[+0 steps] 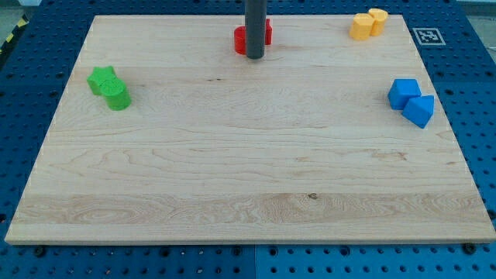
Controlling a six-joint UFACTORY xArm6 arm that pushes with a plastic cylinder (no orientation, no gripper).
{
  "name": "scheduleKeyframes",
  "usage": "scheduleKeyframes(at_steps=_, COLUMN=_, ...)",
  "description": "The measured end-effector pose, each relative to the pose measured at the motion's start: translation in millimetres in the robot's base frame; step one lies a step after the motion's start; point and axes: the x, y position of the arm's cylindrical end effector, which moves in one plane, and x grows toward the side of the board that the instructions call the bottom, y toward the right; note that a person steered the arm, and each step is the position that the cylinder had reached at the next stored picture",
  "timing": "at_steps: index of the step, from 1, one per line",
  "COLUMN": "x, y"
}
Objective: Slide your arm slightly to the left
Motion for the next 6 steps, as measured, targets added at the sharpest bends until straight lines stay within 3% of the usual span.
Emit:
scheduleKeyframes(at_steps=3, x=36.2, y=-1.8)
scheduleKeyframes(at_steps=6, x=36.3, y=-1.8)
